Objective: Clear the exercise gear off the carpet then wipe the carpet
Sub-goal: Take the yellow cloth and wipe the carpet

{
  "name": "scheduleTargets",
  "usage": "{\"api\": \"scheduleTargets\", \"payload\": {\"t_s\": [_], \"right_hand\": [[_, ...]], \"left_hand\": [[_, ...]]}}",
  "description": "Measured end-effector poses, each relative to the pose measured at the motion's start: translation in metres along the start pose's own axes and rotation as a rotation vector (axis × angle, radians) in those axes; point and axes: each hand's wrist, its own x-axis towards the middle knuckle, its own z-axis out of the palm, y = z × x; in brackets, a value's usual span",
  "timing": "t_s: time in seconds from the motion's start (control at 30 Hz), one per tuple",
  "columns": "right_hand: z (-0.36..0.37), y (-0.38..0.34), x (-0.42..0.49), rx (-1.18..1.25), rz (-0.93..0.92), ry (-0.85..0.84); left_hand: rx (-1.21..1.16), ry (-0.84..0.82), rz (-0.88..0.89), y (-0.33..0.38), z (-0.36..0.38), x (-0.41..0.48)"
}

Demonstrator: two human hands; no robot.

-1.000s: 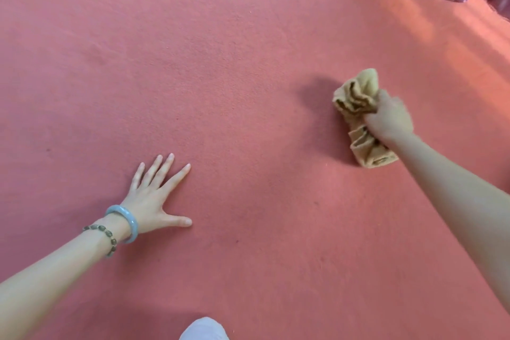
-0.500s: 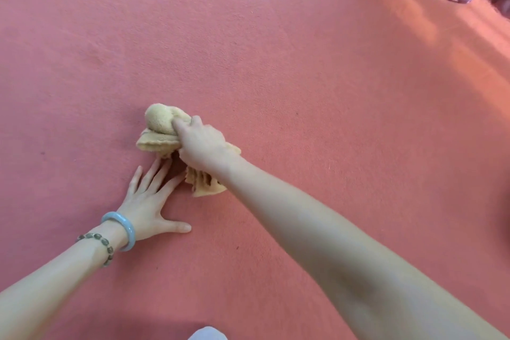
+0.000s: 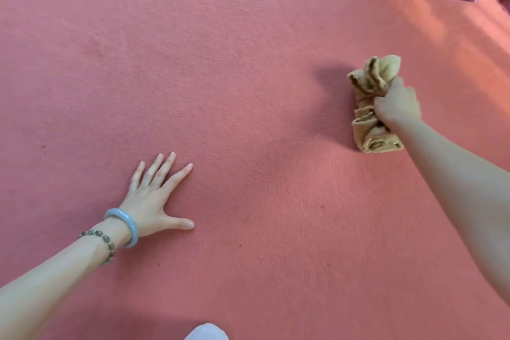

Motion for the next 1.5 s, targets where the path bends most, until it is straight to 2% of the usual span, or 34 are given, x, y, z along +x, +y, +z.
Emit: {"api": "scheduleTargets", "payload": {"t_s": [0.1,0.23,0.3,0.37,0.47,0.57,0.73,0.87,0.93,1.0,1.27,1.37,1.5], "right_hand": [[0.016,-0.059,-0.03,0.002,-0.158,-0.054],[0.047,-0.141,-0.13,-0.015,-0.62,-0.232],[0.058,-0.158,-0.191,-0.03,-0.865,-0.337],[0.063,-0.155,-0.233,0.003,-1.016,-0.445],[0.061,-0.126,-0.226,0.076,-0.941,-0.481],[0.046,-0.066,-0.169,0.108,-0.665,-0.447],[0.006,0.089,-0.087,-0.074,-0.298,-0.193],[-0.029,0.178,-0.077,-0.203,0.026,-0.104],[-0.026,0.179,-0.093,-0.236,-0.045,-0.089],[-0.011,0.155,-0.125,-0.211,-0.279,-0.143],[0.031,0.032,-0.295,0.025,-0.808,-0.558],[0.025,0.013,-0.296,0.13,-0.786,-0.608],[-0.009,-0.002,-0.246,0.265,-0.707,-0.478]], "left_hand": [[-0.009,0.008,0.009,0.001,0.001,0.001],[-0.007,0.009,0.004,0.002,-0.001,0.0],[-0.002,0.019,0.002,0.003,-0.002,0.0],[-0.017,0.016,-0.002,0.004,-0.003,0.0],[-0.007,0.024,0.014,0.004,-0.002,0.0],[-0.034,0.034,0.001,0.002,-0.001,0.0],[-0.02,0.015,-0.011,0.002,-0.002,0.0],[0.003,0.004,-0.023,0.002,-0.004,0.0],[0.02,0.0,-0.023,0.002,-0.004,0.0],[0.028,0.008,-0.026,0.003,-0.004,0.001],[0.102,-0.02,-0.085,0.017,-0.017,-0.004],[0.141,-0.025,-0.103,0.027,-0.022,-0.008],[-0.019,0.044,-0.098,0.049,-0.041,-0.013]]}}
